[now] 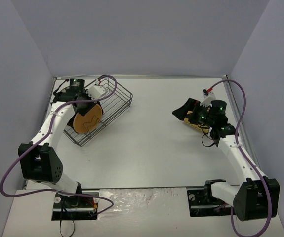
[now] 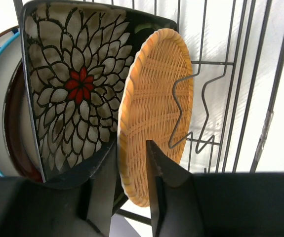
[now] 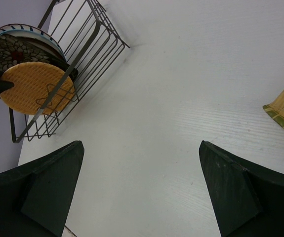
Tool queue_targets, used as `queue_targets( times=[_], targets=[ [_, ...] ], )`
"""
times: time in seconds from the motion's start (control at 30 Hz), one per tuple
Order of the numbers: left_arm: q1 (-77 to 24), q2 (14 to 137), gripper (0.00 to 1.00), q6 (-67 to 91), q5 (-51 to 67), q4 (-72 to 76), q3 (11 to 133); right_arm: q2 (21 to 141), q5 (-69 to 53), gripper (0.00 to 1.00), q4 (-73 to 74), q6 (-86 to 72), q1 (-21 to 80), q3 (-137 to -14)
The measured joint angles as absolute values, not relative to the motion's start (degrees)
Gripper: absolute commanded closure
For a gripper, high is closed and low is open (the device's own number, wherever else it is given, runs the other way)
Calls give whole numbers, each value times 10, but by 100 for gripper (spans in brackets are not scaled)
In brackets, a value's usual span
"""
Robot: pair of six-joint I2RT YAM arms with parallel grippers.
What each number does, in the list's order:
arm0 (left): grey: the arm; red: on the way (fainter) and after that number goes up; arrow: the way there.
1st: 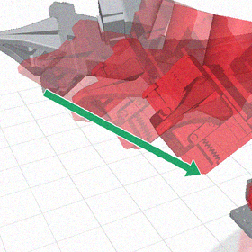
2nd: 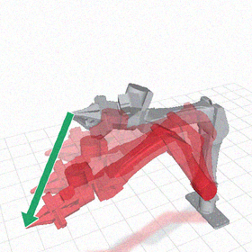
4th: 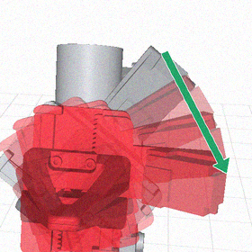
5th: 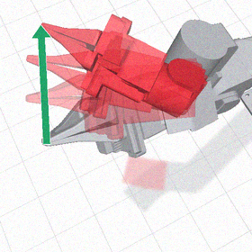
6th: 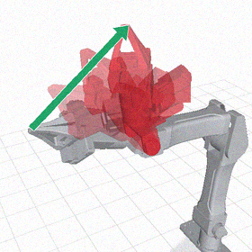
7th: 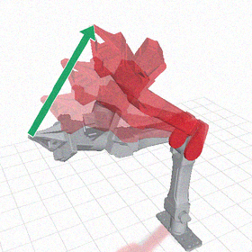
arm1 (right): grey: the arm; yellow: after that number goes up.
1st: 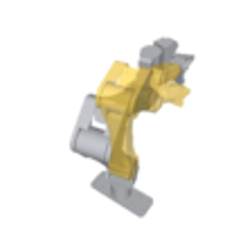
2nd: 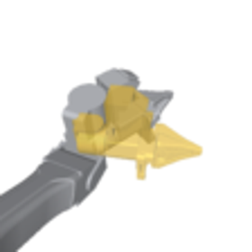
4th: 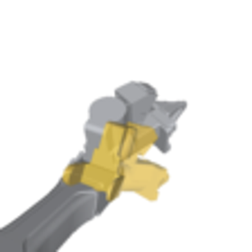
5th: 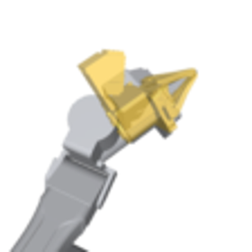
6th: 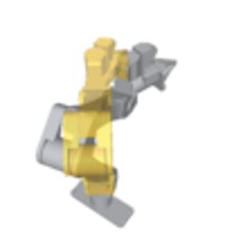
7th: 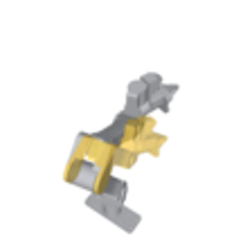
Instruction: Load the plates into the dish rack
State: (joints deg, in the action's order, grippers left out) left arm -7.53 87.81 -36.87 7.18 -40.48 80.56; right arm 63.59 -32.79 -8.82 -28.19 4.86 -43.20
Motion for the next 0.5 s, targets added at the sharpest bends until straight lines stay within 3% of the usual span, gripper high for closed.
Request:
queue_targets(
  times=[0.07,0.27,0.43,0.5],
  targets=[
    [-73,881,63,-367,73,-393,798,636,-323,0,-84,-281,47,-432],
    [-70,883,27,-350,72,-366,778,629,-285,0,-62,-280,40,-432],
    [-70,862,4,-309,71,-347,778,624,-196,0,-6,-285,8,-439],
    [-71,841,3,-285,69,-341,778,624,-156,0,24,-286,-12,-445]
  ],
)
